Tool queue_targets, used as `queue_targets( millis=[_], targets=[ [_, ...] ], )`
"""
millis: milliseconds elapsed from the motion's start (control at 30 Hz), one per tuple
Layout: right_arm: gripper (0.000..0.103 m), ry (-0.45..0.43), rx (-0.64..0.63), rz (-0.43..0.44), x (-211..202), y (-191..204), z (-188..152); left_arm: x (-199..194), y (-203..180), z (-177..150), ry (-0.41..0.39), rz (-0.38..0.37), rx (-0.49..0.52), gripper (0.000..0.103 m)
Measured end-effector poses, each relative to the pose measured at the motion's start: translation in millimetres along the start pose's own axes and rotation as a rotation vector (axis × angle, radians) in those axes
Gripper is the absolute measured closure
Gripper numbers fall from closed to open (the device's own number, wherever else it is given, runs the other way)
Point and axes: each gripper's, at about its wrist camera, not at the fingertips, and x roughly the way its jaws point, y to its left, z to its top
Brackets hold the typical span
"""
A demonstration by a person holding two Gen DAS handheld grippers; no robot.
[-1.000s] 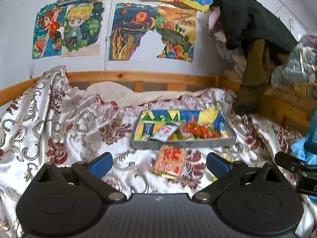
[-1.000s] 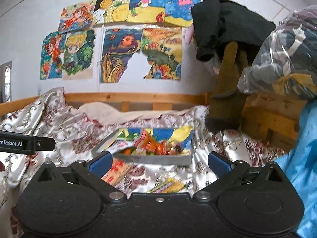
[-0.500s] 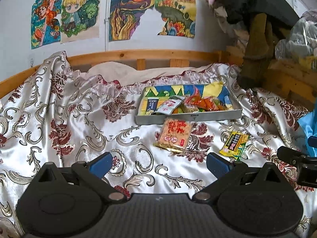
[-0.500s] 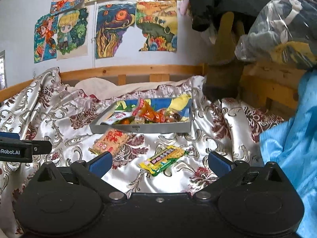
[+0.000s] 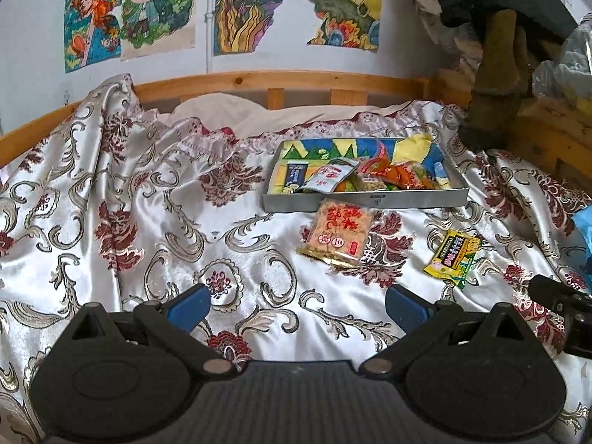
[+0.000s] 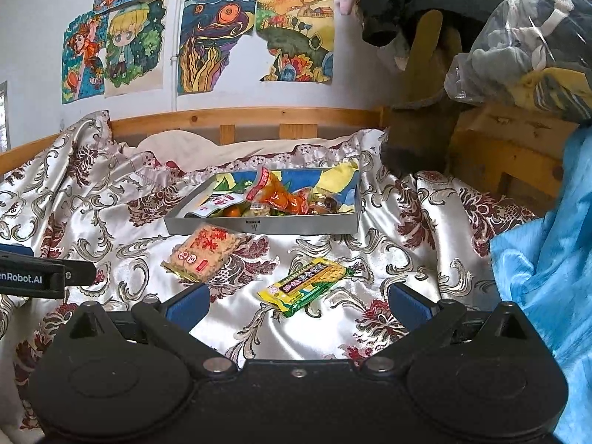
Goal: Organize snacks
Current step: 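Move the left tool toward the rice-cake pack while the right tool approaches the green-yellow biscuit pack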
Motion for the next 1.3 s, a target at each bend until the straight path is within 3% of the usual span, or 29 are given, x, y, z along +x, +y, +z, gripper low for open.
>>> queue_targets(
  millis=[767,1300],
  targets=[
    [0.001,0.017,-0.011,0.000,7.8,4.6,-1.3,11.6,-3.4,-1.8,0.057,0.016,0.001,0.000],
    [0.001,0.034,0.005,-0.023,15.7,1.6,0.3,29.5,-9.8,6.9,0.080,-0.017,-0.015,0.000]
  ],
)
